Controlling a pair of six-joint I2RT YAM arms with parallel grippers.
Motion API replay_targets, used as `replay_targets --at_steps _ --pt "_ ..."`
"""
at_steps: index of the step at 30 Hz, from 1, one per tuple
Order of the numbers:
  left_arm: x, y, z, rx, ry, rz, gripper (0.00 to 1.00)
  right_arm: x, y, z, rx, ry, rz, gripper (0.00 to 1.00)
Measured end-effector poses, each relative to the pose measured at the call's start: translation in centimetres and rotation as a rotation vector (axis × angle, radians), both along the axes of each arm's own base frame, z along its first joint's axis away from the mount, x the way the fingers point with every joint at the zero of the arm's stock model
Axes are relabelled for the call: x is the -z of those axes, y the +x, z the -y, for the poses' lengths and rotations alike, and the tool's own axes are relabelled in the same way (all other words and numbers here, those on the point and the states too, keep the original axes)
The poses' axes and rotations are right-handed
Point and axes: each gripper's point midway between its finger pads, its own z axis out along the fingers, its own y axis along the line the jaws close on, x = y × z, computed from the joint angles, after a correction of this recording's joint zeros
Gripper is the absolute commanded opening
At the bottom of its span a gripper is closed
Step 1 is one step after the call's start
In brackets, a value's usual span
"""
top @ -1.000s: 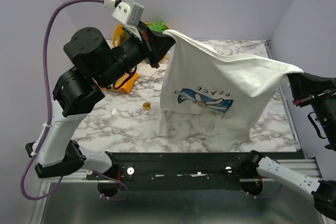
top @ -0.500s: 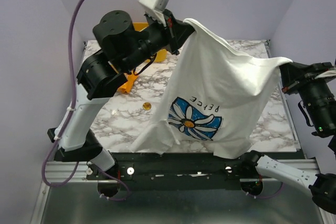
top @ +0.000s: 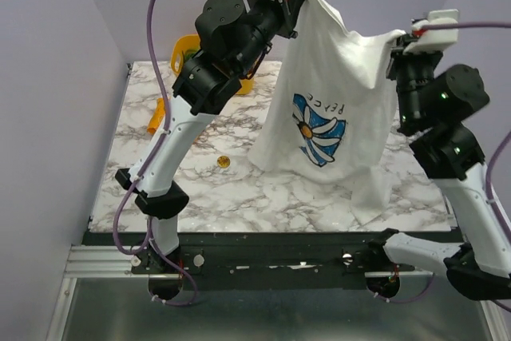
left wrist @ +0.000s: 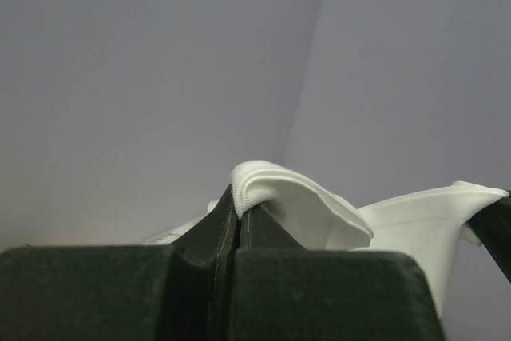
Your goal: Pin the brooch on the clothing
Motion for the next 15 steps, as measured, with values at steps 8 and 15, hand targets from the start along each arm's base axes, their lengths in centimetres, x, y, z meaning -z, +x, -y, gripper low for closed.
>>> replay_targets --at_steps 8,15 --pt "-2.2 5.4 -2.6 -0.198 -0.06 0.145 0.0 -1.2 6.4 3.0 0.127 -0.077 0.003 0.0" --pt "-4.2 5.0 -4.4 -0.27 -0.077 0.226 0.0 -6.9 4.0 4.0 0.112 -0.038 0.154 0.01"
